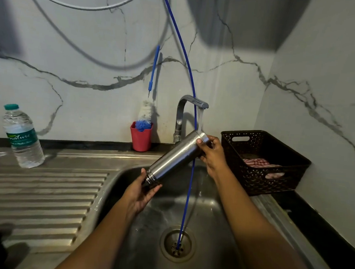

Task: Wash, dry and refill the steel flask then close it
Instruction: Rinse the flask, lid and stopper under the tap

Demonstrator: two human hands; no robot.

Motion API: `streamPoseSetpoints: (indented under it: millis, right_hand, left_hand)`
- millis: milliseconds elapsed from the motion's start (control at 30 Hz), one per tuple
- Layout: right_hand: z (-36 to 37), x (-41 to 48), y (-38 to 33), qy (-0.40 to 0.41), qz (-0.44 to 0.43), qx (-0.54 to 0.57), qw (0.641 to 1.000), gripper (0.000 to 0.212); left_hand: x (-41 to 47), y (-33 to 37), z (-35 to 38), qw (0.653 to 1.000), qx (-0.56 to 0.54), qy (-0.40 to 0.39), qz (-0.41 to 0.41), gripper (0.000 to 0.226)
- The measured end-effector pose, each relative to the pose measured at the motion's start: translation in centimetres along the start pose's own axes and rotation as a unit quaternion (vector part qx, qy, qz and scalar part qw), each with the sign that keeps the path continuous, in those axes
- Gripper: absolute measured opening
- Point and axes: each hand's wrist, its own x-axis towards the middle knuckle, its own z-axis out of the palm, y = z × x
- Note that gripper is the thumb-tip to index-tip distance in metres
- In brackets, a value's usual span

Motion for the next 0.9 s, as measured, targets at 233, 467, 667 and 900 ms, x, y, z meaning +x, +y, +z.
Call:
streamPoseSetpoints:
  millis: [233, 467, 667, 900]
  right_hand:
    - [0.0, -0.4, -1.2, 0.033, -0.039, -0.027, 0.998, 0.03]
    - [0.1, -0.4, -1.5, -0.074, -0.013, -0.021, 0.997, 0.036]
    - [0.0, -0.6, -1.6, 0.036, -0.003, -0.001, 0.999, 0.038]
    - [-0.3, -0.4, -1.9, 0.087, 0.027, 0.02, 0.996, 0.04]
  left_hand:
    - [-0.3, 0.4, 0.0, 0.998, -0.045, -0.043, -0.006, 0.016]
    - [0.0, -0.9, -0.1, 0.997, 0.028, -0.002, -0.074, 0.041]
    - [0.5, -0.1, -0.2, 0.997, -0.048, -0.056, -0.033, 0.038]
    - [0.5, -0.3, 0.3, 0.994, -0.03, -0.094, 0.047, 0.014]
